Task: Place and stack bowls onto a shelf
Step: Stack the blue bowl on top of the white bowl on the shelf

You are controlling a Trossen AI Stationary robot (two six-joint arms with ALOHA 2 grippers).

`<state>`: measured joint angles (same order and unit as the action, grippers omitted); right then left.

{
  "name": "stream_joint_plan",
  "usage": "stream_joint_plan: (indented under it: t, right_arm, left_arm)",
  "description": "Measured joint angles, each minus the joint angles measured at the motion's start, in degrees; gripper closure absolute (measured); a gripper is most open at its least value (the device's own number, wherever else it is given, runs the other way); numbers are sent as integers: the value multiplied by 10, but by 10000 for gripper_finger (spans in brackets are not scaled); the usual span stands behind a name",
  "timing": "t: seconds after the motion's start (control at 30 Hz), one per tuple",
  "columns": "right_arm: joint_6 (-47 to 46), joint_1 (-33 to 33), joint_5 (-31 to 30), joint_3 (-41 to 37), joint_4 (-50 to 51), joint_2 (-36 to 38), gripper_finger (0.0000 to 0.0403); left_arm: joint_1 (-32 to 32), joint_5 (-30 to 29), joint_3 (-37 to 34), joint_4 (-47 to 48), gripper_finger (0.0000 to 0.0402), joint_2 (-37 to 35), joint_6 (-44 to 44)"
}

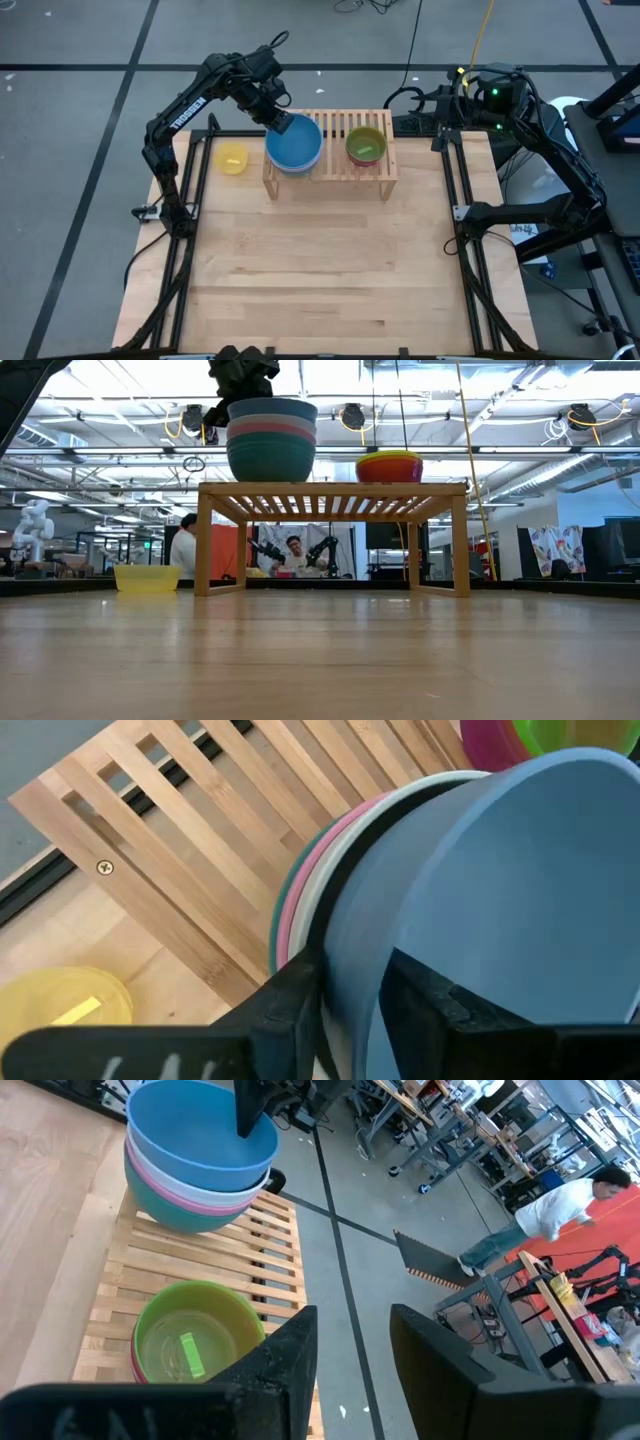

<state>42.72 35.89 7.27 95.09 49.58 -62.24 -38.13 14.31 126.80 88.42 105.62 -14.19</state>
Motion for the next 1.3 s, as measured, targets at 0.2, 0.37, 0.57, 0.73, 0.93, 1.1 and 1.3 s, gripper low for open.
stream_joint_plan:
  t: [0.2, 0.37, 0.57, 0.73, 0.93, 1.1, 1.3]
  right_arm:
    - [0, 0, 0, 0, 0, 0, 282]
    - [0, 0, 0, 0, 0, 0, 282]
    - [0, 0, 0, 0, 0, 0, 282]
    - [0, 0, 0, 0, -1, 0, 282]
    - [0, 0, 1, 0, -1, 0, 282]
    - [-17, 0, 4, 0, -5, -4, 282]
    - [-50, 0, 4, 0, -38, -11, 282]
  left_arm:
    - [-8, 1, 0, 0, 298, -7, 0]
    - [-16, 2, 0, -1, 298, -13, 5]
    - [-22, 3, 1, -5, 298, -29, 19]
    - [-22, 6, 1, -6, 298, -63, 31]
    - [-15, 6, 1, -2, 298, -124, 66]
    - [-3, -15, 0, 2, 298, -172, 123]
    - [12, -59, 0, 17, 298, -211, 149]
